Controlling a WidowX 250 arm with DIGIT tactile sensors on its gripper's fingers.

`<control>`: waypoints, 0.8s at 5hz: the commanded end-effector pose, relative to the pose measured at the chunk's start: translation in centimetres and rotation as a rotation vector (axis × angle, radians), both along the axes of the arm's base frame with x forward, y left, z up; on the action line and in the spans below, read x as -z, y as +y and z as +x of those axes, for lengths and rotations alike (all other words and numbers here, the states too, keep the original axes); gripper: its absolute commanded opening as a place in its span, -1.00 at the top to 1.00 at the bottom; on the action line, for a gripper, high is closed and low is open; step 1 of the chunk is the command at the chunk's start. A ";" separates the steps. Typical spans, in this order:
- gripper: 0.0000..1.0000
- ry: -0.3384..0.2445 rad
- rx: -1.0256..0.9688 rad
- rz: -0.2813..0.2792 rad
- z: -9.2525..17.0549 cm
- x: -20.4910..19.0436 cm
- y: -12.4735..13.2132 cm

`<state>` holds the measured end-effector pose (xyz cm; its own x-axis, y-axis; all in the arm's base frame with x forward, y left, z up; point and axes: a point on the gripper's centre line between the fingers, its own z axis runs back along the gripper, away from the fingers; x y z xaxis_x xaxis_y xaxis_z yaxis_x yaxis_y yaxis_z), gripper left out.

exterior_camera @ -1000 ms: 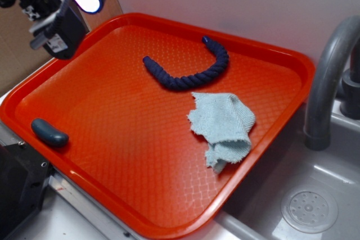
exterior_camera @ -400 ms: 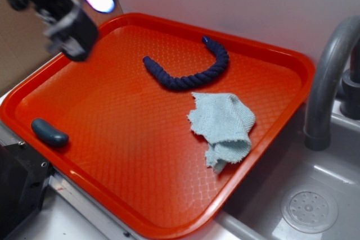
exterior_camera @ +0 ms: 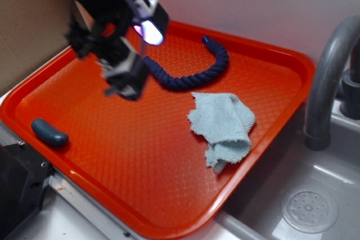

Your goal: Grab the blue cloth.

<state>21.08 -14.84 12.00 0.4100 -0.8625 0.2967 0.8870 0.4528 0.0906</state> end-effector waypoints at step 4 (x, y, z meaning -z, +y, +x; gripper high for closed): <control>-1.00 0.002 0.298 0.124 0.7 9.3 -4.0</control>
<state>22.46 -19.15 2.39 0.1446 -0.9745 0.1713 0.9804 0.1646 0.1086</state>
